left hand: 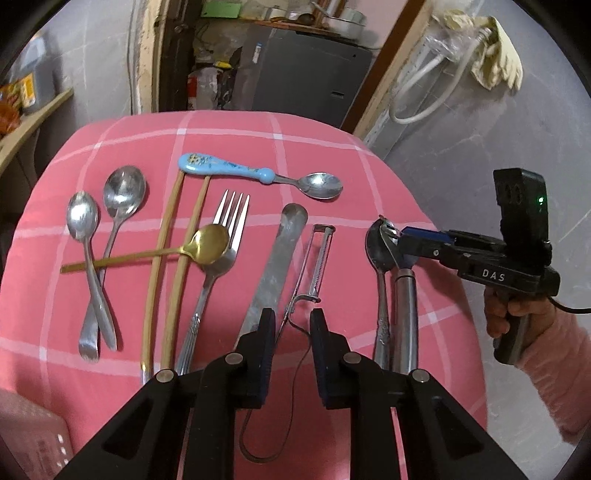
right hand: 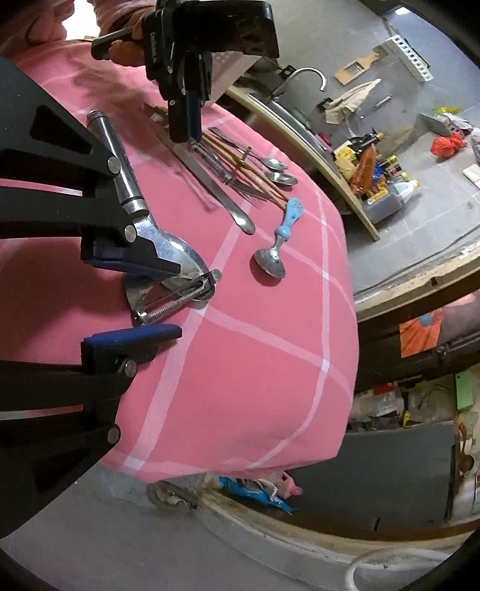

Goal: Organize utensils
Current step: 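Close the left tool on the wire peeler while the right tool grasps the silver can opener, then lift the peeler with the left tool while the right tool carries the can opener to the white holder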

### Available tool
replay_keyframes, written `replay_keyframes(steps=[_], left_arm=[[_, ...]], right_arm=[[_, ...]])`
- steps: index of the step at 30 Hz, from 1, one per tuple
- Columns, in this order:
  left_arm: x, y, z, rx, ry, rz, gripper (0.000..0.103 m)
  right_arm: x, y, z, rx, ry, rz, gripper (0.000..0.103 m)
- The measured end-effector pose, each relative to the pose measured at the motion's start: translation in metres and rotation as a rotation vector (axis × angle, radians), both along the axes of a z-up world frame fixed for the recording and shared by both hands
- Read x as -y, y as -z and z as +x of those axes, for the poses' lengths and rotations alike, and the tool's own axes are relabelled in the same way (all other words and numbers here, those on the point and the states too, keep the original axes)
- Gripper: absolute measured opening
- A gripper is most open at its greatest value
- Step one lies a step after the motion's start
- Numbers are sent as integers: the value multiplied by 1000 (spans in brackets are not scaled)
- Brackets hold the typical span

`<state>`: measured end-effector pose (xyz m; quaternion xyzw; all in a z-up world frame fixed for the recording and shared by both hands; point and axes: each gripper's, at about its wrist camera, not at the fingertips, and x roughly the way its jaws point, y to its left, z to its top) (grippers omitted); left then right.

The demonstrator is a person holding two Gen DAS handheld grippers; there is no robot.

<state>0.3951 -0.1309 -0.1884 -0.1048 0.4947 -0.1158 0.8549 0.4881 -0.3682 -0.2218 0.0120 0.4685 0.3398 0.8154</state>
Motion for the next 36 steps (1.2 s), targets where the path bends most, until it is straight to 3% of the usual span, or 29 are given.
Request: replay_keyframes(steps=[8, 17, 28, 36], left_arm=[[-4, -3, -13, -11, -35, -34, 18], [-7, -20, -22, 21, -57, -61, 18], [-30, -67, -50, 161, -114, -133, 18], [-72, -133, -86, 289, -141, -229, 18]], right_arm=[[-1, -5, -11, -22, 27, -39, 9], [3, -35, -52, -2, 133, 53, 3], [-19, -129, -109, 199, 206, -19, 1], [-61, -215, -145, 320, 185, -59, 1]])
